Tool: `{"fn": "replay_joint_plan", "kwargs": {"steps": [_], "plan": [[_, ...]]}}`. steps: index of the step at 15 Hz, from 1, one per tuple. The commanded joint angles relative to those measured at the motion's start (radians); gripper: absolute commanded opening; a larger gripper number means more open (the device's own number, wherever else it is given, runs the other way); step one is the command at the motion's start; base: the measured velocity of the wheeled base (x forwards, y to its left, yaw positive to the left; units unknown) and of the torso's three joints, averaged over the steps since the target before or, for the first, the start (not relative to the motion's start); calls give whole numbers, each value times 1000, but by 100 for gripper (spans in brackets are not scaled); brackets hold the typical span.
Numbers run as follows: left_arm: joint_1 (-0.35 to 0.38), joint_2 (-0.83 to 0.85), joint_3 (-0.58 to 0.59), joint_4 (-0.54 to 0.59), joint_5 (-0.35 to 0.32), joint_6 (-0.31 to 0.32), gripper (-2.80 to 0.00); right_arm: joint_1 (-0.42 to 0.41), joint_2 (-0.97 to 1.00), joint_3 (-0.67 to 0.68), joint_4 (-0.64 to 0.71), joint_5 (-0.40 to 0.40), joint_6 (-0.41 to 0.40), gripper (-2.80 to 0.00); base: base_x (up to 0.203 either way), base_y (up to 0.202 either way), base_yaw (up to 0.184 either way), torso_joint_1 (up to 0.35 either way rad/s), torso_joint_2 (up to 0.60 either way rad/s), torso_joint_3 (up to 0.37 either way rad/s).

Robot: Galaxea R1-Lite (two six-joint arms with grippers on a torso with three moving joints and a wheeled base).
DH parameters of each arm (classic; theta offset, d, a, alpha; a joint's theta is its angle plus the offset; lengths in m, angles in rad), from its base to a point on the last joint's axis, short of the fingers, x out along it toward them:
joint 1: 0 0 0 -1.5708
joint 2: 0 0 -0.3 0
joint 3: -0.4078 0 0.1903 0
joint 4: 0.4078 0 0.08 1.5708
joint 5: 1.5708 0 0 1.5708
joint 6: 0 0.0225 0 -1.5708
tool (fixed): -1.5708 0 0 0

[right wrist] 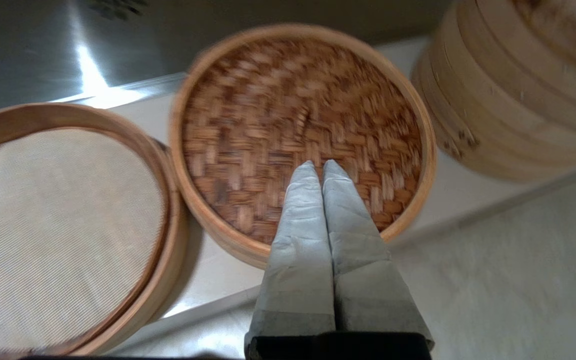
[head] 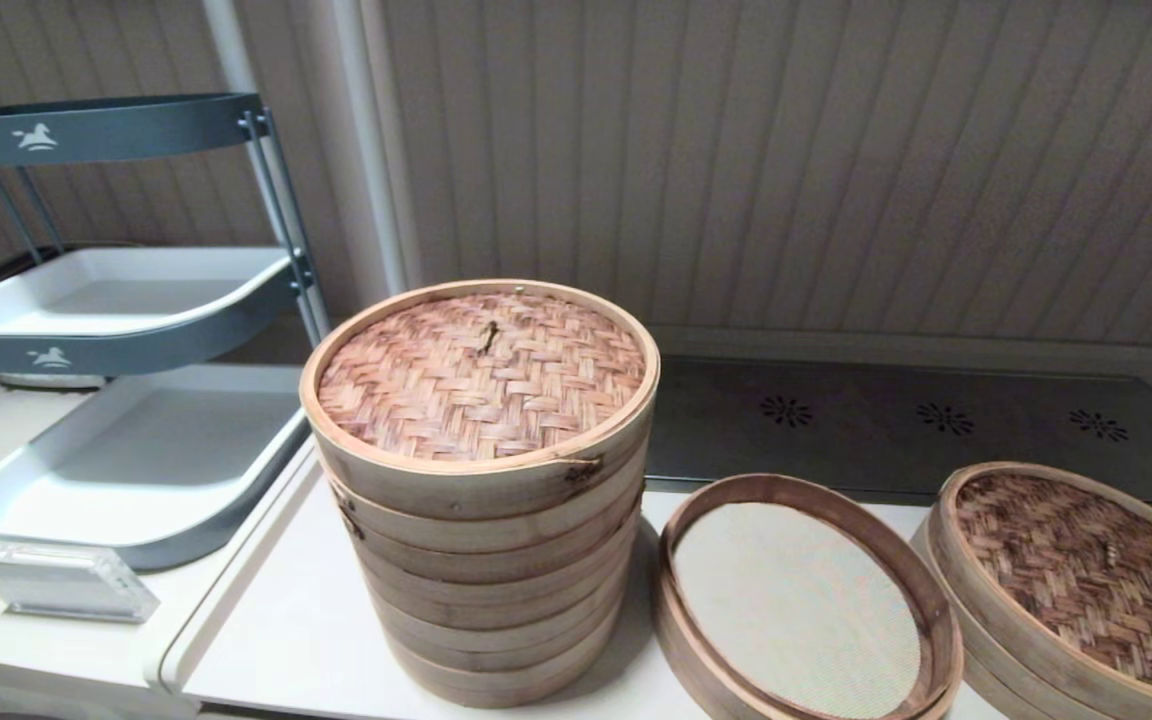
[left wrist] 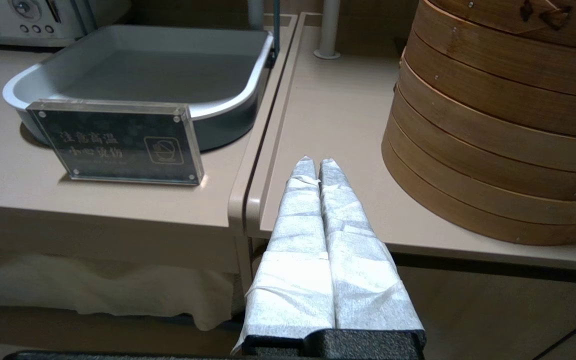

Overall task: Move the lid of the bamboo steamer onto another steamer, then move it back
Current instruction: Pick up the steamer

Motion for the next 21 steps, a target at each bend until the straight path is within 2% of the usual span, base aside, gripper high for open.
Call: {"fn": "replay_joint_plan", "kwargs": {"steps": [1,3,4,6,7,9,15,21], "plan": [[0,1,3,0,0,-1,-280,-90,138,-27,2,34,2,-280,0,0,0,0,0,0],[0,1,3,0,0,-1,-280,-200,215,-55,0,139,-4,-280,0,0,0,0,0,0],[0,1,3,0,0,-1,-280,-231,242,-60,-1,167,-18,-280,0,0,0,0,0,0],[0,1,3,0,0,-1,-280,-238,270,-42,-7,167,-42,-280,0,0,0,0,0,0],[0,1,3,0,0,-1,-280,-237,280,-33,-22,166,-46,0,0,0,0,0,0,0],[0,1,3,0,0,-1,-280,-238,329,-17,-56,166,-55,0,0,0,0,0,0,0],[0,1,3,0,0,-1,-280,-239,504,74,-311,161,-54,0,0,0,0,0,0,0],[0,1,3,0,0,-1,-280,-240,565,92,-385,156,-45,0,0,0,0,0,0,0]]}}
